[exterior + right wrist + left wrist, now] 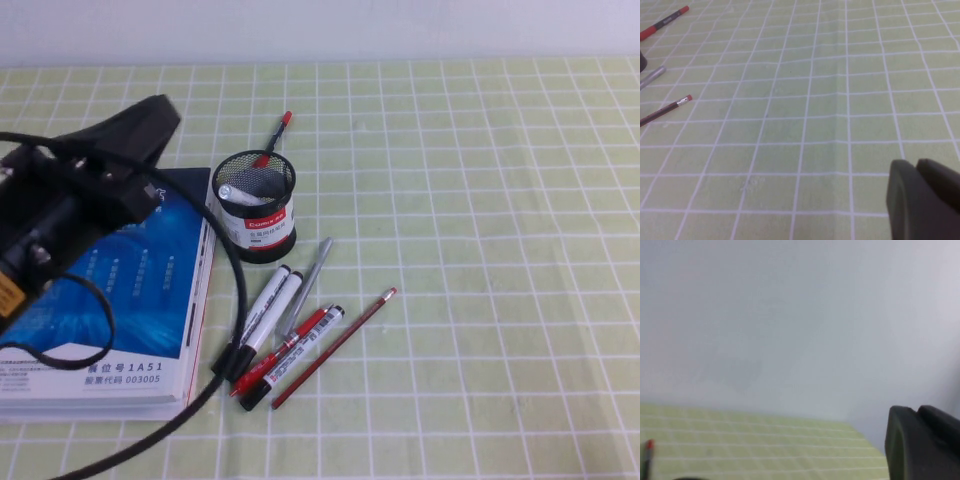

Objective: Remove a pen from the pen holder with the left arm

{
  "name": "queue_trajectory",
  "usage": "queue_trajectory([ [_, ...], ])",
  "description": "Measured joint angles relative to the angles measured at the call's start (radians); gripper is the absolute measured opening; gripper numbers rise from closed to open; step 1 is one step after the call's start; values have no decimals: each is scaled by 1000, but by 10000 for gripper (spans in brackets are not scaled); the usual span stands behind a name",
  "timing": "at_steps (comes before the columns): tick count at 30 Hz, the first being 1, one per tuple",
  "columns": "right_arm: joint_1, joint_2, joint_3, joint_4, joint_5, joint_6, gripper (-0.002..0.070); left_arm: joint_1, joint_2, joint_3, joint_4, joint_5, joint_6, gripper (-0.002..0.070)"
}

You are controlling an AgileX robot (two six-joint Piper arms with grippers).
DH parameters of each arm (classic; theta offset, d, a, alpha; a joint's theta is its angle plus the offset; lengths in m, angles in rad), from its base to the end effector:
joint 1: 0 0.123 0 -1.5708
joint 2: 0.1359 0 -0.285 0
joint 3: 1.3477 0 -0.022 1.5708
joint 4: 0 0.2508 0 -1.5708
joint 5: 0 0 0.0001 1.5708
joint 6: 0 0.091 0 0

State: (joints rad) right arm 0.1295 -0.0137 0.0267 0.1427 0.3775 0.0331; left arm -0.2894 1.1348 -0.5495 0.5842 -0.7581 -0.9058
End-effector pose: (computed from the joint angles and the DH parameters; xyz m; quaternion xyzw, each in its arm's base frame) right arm 0.0513 0.0115 0.1713 -0.0009 0.8047 0.1082 0.5838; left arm 0.2102 -0.0986 0.3090 0.0940 0.6424 -0.3899 0.6530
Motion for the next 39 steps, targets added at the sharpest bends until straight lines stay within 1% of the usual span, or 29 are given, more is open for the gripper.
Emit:
queue_trajectory([
  [4, 0, 0, 0, 0, 0, 0, -15, 0, -147, 9, -44, 373, 32, 0],
  [7, 0, 0, 0, 0, 0, 0, -15, 24, -245, 42, -56, 522, 42, 0],
  [9, 0, 0, 0, 0, 0, 0, -15, 60, -307, 83, -58, 549, 42, 0],
  [13, 0, 0, 0, 0, 0, 0, -15, 159, -468, 189, -61, 533, 38, 0],
  [15, 0, 0, 0, 0, 0, 0, -15, 196, -545, 235, -63, 531, 31, 0],
  [18, 0, 0, 0, 0, 0, 0, -15, 219, -616, 266, -65, 541, 30, 0],
  [25, 0, 0, 0, 0, 0, 0, -15, 222, -692, 286, -65, 576, 6, 0],
  [27, 0, 0, 0, 0, 0, 0, -15, 222, -728, 299, -78, 582, 40, 0],
  [28, 0, 0, 0, 0, 0, 0, -15, 222, -746, 309, -109, 583, 82, 0],
  [30, 0, 0, 0, 0, 0, 0, -15, 222, -779, 335, -226, 595, 220, 0],
  [32, 0, 0, 0, 0, 0, 0, -15, 222, -811, 370, -408, 611, 422, 0],
  [34, 0, 0, 0, 0, 0, 0, -15, 222, -847, 406, -523, 620, 599, 0],
  [37, 0, 0, 0, 0, 0, 0, -15, 222, -917, 476, -584, 625, 808, 0],
  [39, 0, 0, 0, 0, 0, 0, -15, 222, -968, 534, -598, 636, 897, 0],
])
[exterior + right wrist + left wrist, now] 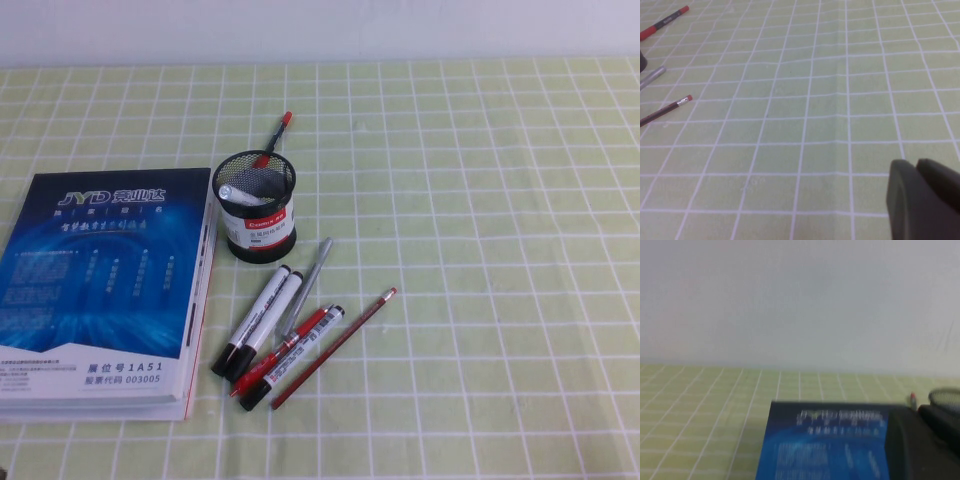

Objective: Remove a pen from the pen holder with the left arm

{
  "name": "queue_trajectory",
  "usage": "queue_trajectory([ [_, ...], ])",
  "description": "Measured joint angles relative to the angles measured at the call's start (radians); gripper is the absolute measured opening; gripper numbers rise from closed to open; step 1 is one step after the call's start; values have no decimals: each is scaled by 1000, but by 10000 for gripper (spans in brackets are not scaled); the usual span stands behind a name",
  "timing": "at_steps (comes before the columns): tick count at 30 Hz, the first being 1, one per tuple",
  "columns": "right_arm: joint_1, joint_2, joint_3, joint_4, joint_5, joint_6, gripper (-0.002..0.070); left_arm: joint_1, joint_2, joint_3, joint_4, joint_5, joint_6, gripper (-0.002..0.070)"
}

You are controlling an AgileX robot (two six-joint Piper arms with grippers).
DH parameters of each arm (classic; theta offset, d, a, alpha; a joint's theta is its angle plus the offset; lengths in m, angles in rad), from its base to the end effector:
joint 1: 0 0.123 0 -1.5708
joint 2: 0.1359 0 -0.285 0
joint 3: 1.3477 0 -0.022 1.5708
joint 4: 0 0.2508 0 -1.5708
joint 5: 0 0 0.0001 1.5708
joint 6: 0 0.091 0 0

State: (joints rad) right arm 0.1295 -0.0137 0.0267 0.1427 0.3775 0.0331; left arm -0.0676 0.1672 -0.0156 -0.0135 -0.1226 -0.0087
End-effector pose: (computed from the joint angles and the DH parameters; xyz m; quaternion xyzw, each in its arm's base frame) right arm 0.0513 0.0115 0.1713 -0.0009 0.8047 0.1082 0.5838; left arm 0.0704 -0.0046 0.2191 0.0150 0.6861 -0.0320 0.7267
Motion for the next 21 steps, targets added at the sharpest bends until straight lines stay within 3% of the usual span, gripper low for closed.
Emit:
queue_trajectory([
  [14, 0, 0, 0, 0, 0, 0, -15, 0, -152, 39, 54, 452, 73, 0],
  [21, 0, 0, 0, 0, 0, 0, -15, 0, -162, 39, 54, 486, 73, 0],
])
